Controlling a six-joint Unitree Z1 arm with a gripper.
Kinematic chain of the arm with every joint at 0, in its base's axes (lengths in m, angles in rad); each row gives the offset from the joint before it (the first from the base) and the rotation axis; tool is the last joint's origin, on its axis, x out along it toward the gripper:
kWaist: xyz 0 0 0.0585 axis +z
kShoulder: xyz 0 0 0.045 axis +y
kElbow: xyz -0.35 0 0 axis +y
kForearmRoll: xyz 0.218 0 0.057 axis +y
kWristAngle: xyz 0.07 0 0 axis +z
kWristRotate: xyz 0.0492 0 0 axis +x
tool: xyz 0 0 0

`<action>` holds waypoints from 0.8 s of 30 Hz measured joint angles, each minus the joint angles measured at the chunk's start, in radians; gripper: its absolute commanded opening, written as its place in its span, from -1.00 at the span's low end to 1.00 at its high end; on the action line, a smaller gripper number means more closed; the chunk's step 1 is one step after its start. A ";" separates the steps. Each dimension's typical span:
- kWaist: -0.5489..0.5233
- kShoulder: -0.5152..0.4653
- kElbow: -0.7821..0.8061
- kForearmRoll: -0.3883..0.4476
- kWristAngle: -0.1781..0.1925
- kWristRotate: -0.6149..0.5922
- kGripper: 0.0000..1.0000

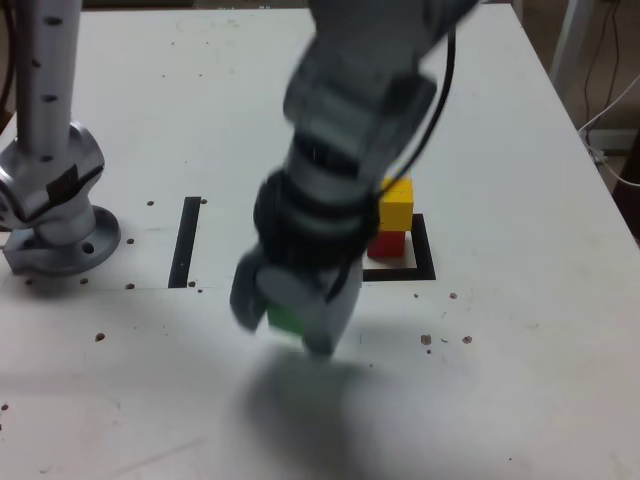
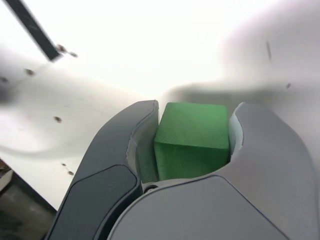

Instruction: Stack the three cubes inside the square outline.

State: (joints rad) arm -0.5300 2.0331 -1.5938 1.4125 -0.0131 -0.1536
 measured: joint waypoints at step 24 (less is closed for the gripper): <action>0.416 -0.034 -0.298 0.181 0.002 0.136 -0.51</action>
State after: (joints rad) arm -0.1143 1.9988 -1.8922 1.5934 -0.0107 -0.0175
